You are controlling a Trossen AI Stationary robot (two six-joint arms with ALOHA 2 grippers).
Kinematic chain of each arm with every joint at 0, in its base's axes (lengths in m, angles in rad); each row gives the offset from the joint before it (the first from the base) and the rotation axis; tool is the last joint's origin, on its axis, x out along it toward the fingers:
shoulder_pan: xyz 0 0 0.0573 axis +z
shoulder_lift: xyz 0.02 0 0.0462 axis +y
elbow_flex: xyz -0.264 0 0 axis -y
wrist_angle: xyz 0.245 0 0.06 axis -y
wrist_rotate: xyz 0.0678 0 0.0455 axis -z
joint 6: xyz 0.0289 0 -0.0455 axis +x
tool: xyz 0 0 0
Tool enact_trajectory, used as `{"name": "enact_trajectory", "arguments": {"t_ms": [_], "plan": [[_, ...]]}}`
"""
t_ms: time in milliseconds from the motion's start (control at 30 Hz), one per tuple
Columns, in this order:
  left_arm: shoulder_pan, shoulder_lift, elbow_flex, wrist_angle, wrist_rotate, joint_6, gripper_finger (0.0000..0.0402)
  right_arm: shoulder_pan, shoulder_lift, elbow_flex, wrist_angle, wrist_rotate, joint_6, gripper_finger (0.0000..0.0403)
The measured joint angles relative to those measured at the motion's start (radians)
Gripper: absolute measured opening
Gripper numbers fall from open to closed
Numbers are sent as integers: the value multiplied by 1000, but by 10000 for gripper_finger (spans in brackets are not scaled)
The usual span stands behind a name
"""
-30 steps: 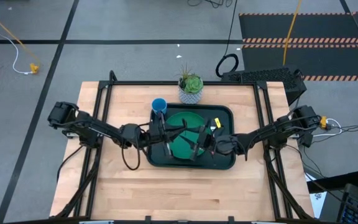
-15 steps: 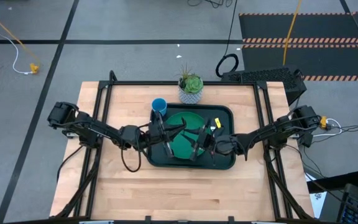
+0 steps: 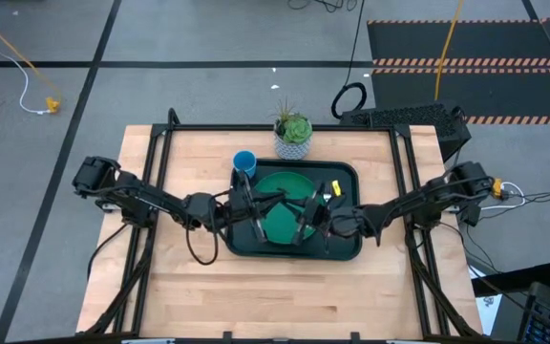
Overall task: Pick and place plate/cup/fork/spoon on tray
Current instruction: Put the black spoon to the right side of the pink fork on the black serving tray
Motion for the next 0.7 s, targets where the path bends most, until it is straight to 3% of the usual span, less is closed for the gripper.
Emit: {"name": "enact_trajectory", "arguments": {"t_ms": [367,700], "plan": [[0,0,0,-38,0,-21,112,4,-151,0,-251,-31,67,0],[8,0,0,-74,160,-68,142,1,-318,-11,-428,-288,175,0]]}}
